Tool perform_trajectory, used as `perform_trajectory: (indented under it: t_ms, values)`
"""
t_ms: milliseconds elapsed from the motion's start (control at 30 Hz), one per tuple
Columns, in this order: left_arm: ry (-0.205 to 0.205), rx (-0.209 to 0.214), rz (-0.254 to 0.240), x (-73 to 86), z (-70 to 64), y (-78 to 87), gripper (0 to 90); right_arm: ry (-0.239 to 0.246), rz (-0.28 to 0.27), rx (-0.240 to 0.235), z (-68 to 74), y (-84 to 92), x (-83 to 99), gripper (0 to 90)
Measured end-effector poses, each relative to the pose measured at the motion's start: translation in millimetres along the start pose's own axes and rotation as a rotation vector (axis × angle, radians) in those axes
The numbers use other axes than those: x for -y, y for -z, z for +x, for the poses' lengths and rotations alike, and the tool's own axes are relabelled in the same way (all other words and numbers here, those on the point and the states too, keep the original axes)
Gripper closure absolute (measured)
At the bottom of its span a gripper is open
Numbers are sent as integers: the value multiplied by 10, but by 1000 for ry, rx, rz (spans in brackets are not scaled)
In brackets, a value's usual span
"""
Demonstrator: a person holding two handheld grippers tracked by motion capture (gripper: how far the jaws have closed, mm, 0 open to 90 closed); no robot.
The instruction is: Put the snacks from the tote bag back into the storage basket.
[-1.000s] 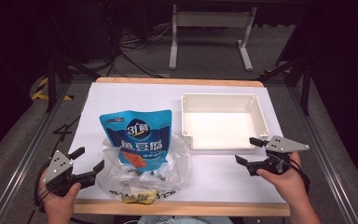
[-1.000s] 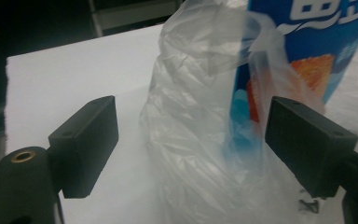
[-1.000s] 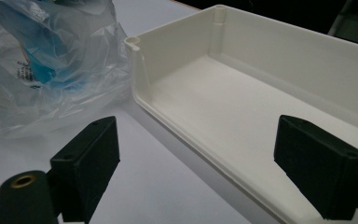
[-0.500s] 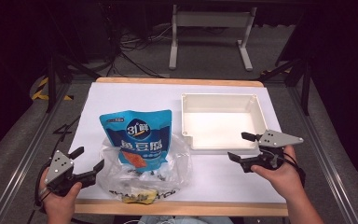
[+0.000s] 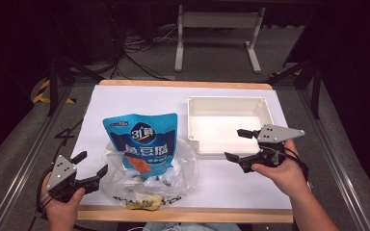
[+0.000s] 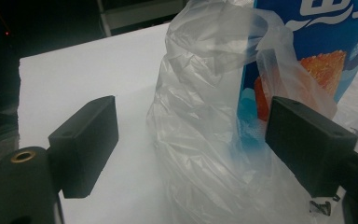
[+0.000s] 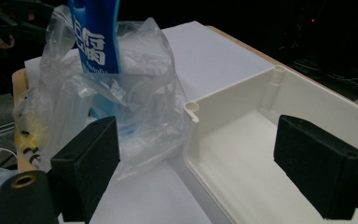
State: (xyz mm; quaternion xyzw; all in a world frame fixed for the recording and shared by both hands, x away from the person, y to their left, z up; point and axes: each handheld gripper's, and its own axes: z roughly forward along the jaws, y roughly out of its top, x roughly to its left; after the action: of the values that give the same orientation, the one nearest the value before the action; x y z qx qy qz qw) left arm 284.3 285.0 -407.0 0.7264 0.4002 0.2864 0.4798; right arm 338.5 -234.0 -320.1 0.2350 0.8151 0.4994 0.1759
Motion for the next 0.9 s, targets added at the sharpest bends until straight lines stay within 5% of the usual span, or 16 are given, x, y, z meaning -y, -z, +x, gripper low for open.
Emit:
perform_trajectory:
  t_ms: [500, 900]
  values:
    - [-1, 4, -5, -1, 1, -5, 181, 53, 0, -126, 109, -321, -331, 138]
    - [-2, 9, -11, 1, -1, -2, 181, 45, 0, -200, 146, -562, -468, 107]
